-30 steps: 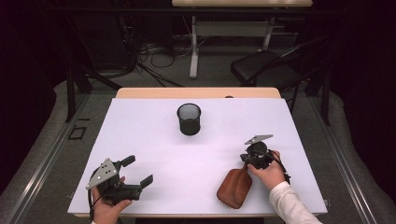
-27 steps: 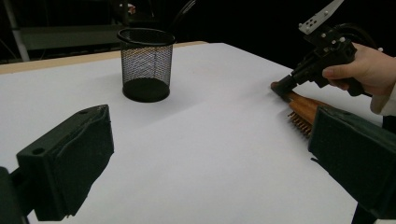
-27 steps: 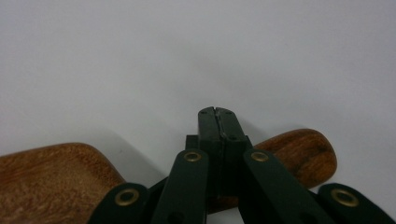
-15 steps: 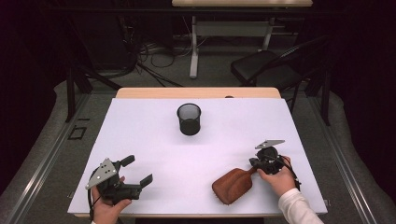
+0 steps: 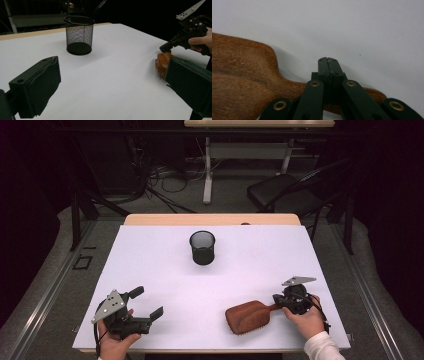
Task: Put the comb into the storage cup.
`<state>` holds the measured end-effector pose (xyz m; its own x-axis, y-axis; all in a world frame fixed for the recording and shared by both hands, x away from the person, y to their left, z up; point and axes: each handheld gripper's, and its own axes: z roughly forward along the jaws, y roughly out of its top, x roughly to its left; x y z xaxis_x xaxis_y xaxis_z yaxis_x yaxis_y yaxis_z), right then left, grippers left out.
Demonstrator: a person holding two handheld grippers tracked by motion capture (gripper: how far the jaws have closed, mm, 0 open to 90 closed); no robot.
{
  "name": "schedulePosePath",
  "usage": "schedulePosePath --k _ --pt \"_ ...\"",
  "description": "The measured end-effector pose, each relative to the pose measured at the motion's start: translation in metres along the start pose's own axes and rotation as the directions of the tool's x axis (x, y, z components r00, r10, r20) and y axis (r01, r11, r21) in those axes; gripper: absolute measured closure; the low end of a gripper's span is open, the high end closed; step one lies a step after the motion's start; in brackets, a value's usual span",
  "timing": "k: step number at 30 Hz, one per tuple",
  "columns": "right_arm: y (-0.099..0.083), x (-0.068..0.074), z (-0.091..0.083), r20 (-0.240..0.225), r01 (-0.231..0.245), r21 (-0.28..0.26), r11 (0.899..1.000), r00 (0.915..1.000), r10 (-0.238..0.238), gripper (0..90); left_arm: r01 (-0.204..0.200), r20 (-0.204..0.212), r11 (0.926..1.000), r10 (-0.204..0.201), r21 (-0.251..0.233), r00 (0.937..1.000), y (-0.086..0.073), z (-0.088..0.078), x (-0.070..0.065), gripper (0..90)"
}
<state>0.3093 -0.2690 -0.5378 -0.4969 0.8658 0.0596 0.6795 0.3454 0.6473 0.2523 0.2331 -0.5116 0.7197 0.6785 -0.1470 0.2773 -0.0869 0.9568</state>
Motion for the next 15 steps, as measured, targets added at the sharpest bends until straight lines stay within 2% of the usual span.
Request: schedulePosePath --k 15 --pt "-0.017 0.0 -0.015 -0.01 -0.022 -0.011 1.0 0.9997 0.022 90.0 -0.003 0.0 1.0 0.003 0.005 1.0 0.0 0.0 0.0 0.4"
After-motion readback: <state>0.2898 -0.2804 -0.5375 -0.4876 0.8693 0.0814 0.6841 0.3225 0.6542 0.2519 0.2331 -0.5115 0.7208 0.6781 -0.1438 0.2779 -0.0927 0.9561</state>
